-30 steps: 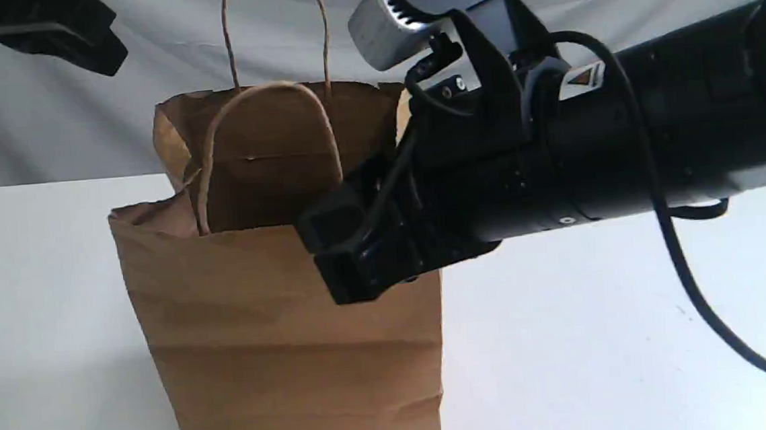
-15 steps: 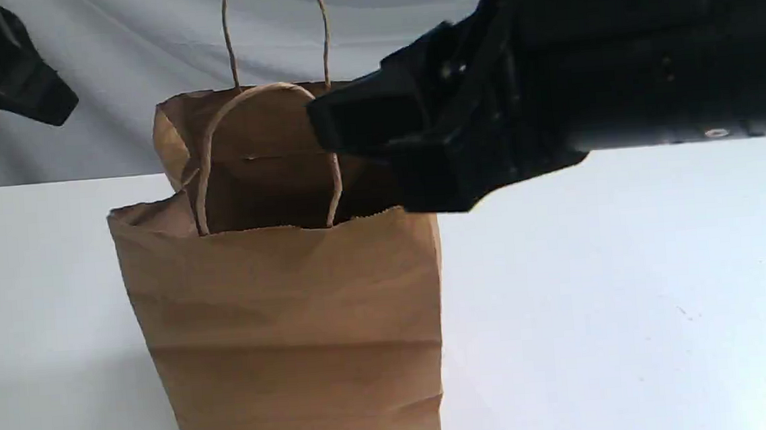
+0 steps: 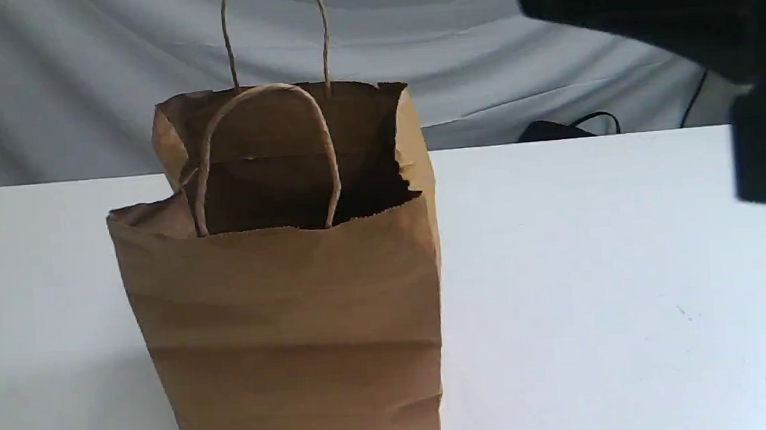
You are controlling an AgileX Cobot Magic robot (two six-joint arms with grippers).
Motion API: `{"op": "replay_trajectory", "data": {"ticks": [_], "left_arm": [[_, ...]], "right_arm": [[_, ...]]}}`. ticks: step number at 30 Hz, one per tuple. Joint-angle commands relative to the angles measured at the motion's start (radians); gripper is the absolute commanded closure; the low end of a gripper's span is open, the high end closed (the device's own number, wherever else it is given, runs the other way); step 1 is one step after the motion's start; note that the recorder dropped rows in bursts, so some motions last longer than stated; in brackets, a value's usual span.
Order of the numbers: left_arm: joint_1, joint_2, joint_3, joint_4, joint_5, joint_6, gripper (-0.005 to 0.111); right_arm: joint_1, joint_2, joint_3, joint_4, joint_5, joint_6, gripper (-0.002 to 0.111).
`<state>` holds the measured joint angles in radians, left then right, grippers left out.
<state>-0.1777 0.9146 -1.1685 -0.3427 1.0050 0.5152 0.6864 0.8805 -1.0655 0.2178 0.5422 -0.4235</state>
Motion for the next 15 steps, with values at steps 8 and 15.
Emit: {"op": "replay_trajectory", "data": {"ticks": [8, 15], "left_arm": [[0.0, -0.426, 0.443, -0.143, -0.245, 0.002, 0.107], [0.0, -0.686, 0.674, -0.229, -0.407, 0.016, 0.107]], "right_arm": [[0.001, -0.123, 0.159, -0.26, -0.02, 0.275, 0.108], [0.001, -0.206, 0.373, -0.242, -0.138, 0.335, 0.108]]}}
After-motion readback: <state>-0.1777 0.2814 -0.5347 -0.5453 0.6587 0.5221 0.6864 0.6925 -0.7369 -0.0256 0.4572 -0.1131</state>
